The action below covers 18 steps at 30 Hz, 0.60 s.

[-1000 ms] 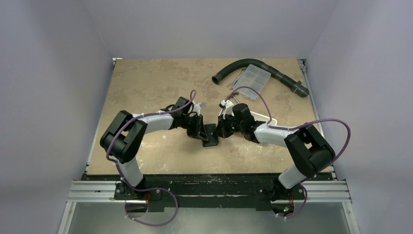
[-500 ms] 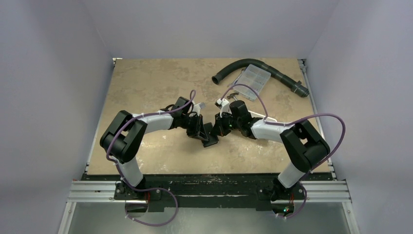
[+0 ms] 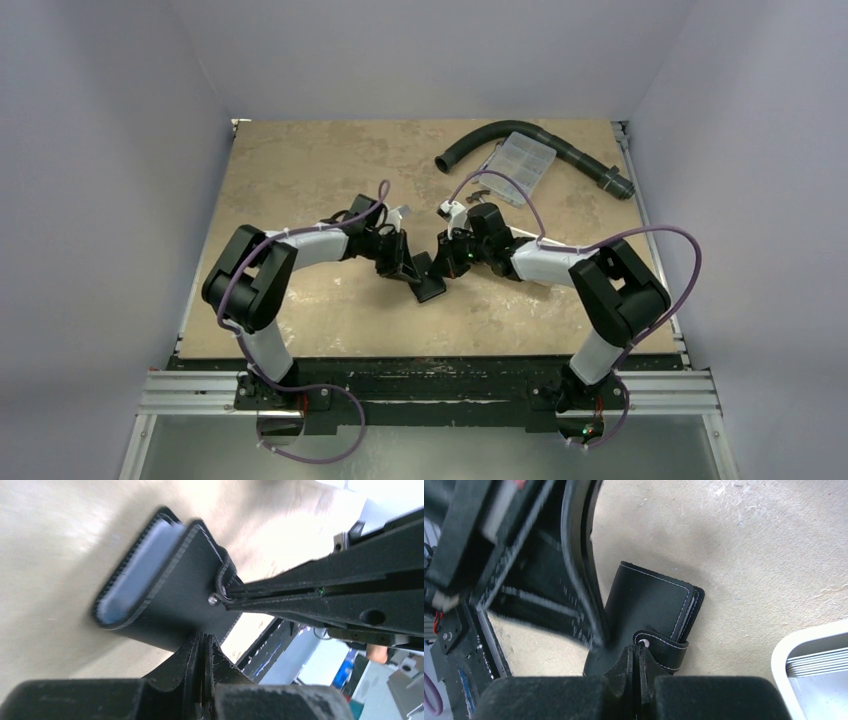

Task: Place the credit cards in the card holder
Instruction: Close the card holder at the center of the board.

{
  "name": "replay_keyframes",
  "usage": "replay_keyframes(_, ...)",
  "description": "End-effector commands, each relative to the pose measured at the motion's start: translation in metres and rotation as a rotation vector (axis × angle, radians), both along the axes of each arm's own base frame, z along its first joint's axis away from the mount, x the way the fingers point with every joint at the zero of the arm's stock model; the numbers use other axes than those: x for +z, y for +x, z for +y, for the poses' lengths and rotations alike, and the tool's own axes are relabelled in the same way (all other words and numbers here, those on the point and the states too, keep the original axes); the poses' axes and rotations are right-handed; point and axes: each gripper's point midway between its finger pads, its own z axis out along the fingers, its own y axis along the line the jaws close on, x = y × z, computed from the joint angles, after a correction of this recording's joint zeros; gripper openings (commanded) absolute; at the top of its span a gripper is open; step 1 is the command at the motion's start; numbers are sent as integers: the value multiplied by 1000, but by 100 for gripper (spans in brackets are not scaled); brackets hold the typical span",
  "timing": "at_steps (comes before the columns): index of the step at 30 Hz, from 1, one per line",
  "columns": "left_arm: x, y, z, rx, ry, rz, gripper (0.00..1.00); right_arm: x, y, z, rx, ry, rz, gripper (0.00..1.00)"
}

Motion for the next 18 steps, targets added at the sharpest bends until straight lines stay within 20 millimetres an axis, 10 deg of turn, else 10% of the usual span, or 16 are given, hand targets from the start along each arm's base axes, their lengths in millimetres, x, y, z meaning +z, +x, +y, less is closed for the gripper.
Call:
replay_keyframes(1, 31, 42, 7, 110, -48, -86, 0, 1, -8, 8, 59, 21, 31, 0)
replay_keyframes(18, -18, 42, 11, 141, 55, -3, 0, 0, -10, 12, 104, 31, 41, 0)
